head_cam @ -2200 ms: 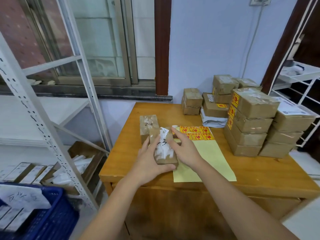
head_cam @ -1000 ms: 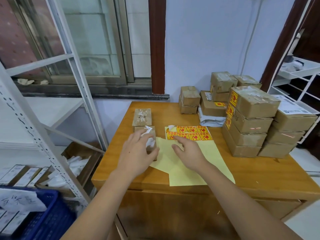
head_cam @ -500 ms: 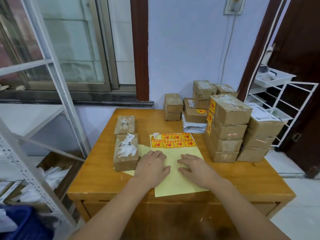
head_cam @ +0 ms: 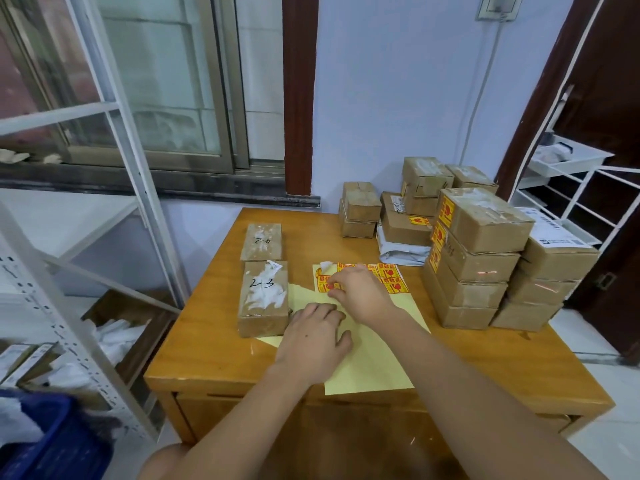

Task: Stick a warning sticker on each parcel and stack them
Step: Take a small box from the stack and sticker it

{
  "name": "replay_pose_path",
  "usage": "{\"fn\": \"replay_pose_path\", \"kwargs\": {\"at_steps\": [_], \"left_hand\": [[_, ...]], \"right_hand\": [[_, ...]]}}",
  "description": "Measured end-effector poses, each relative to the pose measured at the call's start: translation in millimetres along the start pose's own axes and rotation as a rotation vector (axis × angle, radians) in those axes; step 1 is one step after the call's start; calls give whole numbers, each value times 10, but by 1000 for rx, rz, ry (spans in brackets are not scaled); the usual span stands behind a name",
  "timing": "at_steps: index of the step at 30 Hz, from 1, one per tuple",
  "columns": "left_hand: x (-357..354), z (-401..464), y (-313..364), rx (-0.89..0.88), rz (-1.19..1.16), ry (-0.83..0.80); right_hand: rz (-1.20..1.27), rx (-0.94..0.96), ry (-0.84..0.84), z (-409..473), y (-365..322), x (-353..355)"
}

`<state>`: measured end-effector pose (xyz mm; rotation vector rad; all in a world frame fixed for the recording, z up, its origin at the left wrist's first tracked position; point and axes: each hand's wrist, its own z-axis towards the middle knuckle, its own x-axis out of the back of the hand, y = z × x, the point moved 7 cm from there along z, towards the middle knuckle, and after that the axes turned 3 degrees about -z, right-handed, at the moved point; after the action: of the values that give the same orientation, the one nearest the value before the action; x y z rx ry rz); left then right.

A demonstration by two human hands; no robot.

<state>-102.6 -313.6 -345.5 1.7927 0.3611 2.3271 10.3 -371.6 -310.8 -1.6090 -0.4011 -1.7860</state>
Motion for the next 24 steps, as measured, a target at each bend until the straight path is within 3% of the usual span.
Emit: {"fn": "replay_pose_path", "kwargs": {"at_steps": [9,15,21,24], "left_hand": [[8,9,6,-23,16,49],[7,9,4,-28,7,72],[2,8,2,-19,7,100],[16,13,5,-19,2,103]], "right_hand": [[-78,13,-14,161,-36,-205],[92,-12,151,52,66,-248],[131,-5,213,34,87,-235],[151,-12,348,-10,120,-165]]}}
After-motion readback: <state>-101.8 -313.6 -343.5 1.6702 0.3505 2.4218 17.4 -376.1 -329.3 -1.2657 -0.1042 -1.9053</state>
